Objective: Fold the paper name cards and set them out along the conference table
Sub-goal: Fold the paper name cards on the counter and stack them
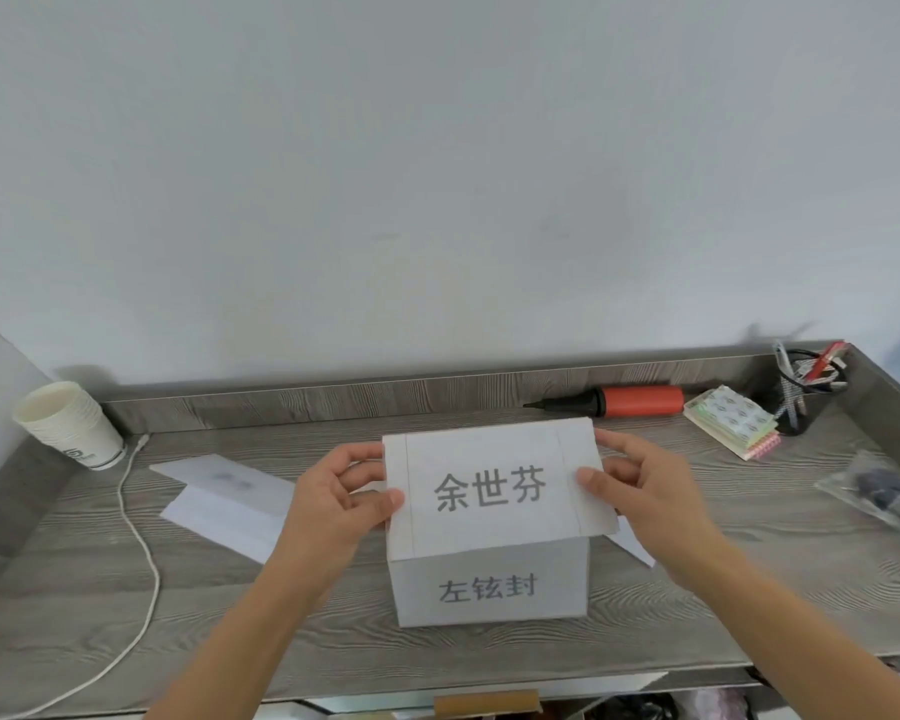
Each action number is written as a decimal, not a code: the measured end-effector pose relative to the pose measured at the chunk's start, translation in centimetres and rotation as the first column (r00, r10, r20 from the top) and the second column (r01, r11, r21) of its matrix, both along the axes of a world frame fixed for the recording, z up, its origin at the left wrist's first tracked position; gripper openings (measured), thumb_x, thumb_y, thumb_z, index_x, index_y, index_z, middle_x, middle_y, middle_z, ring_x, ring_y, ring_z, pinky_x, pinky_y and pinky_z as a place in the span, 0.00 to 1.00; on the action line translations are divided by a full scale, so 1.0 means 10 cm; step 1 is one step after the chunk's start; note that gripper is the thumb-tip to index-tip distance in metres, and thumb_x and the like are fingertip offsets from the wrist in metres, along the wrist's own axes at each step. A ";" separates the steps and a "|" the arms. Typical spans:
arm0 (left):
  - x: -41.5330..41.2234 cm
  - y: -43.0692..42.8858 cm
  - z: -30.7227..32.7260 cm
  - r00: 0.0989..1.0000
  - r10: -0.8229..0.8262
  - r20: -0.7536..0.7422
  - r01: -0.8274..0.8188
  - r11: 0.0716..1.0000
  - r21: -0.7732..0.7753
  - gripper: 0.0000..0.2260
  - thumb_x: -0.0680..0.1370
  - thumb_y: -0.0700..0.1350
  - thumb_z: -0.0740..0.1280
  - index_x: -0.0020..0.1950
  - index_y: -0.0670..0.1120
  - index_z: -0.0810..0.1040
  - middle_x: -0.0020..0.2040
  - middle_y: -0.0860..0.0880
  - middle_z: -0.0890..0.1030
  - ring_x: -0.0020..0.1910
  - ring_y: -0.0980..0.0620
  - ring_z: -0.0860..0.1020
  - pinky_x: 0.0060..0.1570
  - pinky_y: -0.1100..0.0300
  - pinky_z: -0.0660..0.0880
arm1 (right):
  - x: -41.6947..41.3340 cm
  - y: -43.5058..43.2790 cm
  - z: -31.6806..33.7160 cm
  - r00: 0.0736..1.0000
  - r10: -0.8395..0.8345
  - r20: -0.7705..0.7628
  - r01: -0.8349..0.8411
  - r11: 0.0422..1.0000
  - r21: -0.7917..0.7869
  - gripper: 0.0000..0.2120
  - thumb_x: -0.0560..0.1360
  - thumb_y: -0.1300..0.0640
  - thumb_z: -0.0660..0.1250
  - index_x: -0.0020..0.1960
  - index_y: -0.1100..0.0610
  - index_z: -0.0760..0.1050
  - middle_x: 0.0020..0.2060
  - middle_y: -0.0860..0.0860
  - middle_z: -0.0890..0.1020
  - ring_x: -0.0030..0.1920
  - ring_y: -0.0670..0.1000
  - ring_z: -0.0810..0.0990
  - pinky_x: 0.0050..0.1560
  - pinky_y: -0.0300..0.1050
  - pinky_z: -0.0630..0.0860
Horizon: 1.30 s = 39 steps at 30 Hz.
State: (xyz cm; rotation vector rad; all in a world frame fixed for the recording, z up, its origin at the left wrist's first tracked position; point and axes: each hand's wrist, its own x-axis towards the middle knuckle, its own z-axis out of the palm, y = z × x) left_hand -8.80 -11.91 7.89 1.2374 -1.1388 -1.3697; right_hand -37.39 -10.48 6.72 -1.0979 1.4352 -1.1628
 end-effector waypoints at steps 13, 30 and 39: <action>-0.07 0.35 -0.52 0.817 0.258 0.515 -0.163 0.961 -0.223 0.17 0.74 0.35 0.70 0.58 0.51 0.75 0.43 0.50 0.79 0.44 0.52 0.78 0.44 0.63 0.77 | 0.18 0.46 -0.50 0.835 -0.092 -0.543 0.031 0.992 -0.122 0.22 0.72 0.56 0.73 0.65 0.52 0.74 0.44 0.44 0.79 0.44 0.43 0.78 0.43 0.38 0.77; -0.19 0.50 -0.67 0.757 0.257 0.600 -0.146 0.963 -0.228 0.14 0.78 0.42 0.66 0.63 0.43 0.79 0.54 0.47 0.82 0.49 0.53 0.80 0.47 0.63 0.76 | 0.00 0.60 -0.70 0.854 0.076 -0.514 -0.111 0.993 -0.039 0.19 0.79 0.53 0.61 0.70 0.44 0.68 0.62 0.38 0.74 0.49 0.40 0.75 0.50 0.37 0.71; -0.18 0.48 -0.68 0.762 0.230 0.606 -0.114 0.968 -0.224 0.13 0.78 0.42 0.66 0.62 0.45 0.79 0.53 0.49 0.83 0.49 0.58 0.79 0.48 0.63 0.77 | -0.84 0.06 -0.82 0.831 -0.546 -0.105 0.541 0.750 0.380 0.18 0.77 0.46 0.65 0.54 0.62 0.71 0.42 0.58 0.78 0.43 0.56 0.78 0.36 0.49 0.77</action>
